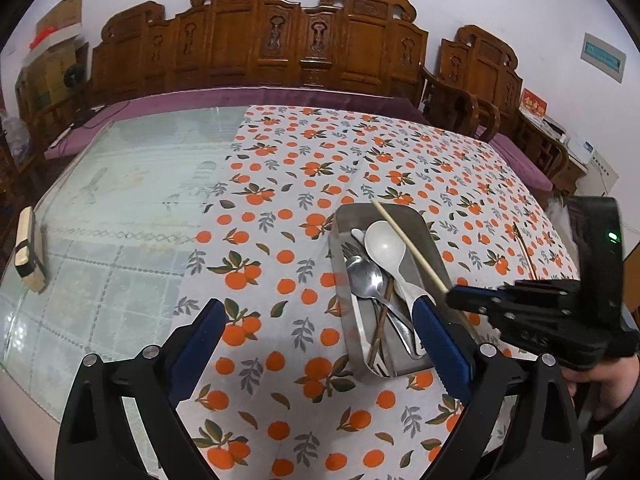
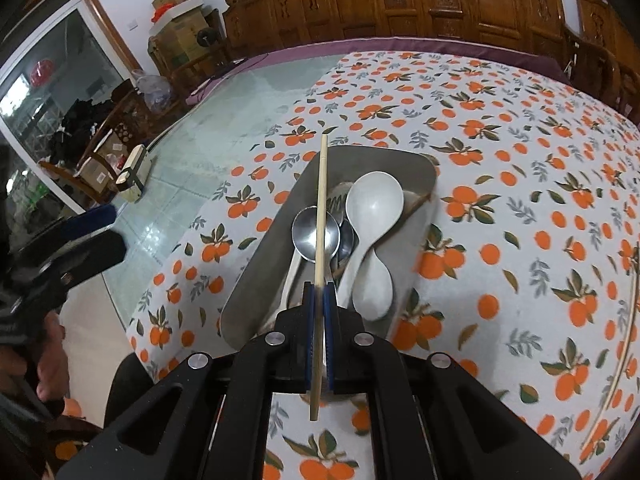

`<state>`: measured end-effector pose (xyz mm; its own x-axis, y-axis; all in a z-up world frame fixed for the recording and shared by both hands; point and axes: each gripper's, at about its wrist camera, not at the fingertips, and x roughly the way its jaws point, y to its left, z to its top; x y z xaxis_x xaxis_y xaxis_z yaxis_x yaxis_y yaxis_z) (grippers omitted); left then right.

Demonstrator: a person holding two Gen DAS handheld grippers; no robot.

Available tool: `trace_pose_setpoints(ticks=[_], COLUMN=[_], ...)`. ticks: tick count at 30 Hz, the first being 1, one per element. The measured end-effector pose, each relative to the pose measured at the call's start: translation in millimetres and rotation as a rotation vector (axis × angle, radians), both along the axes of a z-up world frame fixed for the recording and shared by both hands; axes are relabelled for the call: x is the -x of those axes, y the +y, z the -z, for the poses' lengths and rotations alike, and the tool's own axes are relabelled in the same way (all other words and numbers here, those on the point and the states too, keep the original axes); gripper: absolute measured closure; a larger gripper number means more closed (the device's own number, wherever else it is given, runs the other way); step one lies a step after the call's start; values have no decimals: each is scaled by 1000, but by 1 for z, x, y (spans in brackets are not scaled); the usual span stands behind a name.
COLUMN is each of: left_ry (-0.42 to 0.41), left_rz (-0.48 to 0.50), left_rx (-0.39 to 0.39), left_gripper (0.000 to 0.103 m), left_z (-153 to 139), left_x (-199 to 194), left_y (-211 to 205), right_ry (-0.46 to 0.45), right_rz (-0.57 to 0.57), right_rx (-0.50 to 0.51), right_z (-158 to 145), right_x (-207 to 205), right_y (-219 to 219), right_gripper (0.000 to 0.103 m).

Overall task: Organize utensils
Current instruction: 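Lower the held chopstick into the tray and open the right gripper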

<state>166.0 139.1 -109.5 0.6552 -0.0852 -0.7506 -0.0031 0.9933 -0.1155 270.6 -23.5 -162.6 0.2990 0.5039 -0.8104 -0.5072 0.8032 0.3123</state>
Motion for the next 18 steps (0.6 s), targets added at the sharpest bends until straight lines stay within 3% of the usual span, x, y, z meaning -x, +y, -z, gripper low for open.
trace_pose_setpoints(ticks=[10, 18], left_ry=[-9, -4], left_rz=[-7, -9], left_rx=[1, 1], left_gripper=[12, 12], left_z=[-4, -3], left_x=[4, 3], left_y=[4, 4], right_ry=[105, 120], right_rz=[51, 45], right_rx=[-34, -14], right_z=[29, 38], right_x=[-29, -31], right_y=[11, 20], right_gripper=[97, 97])
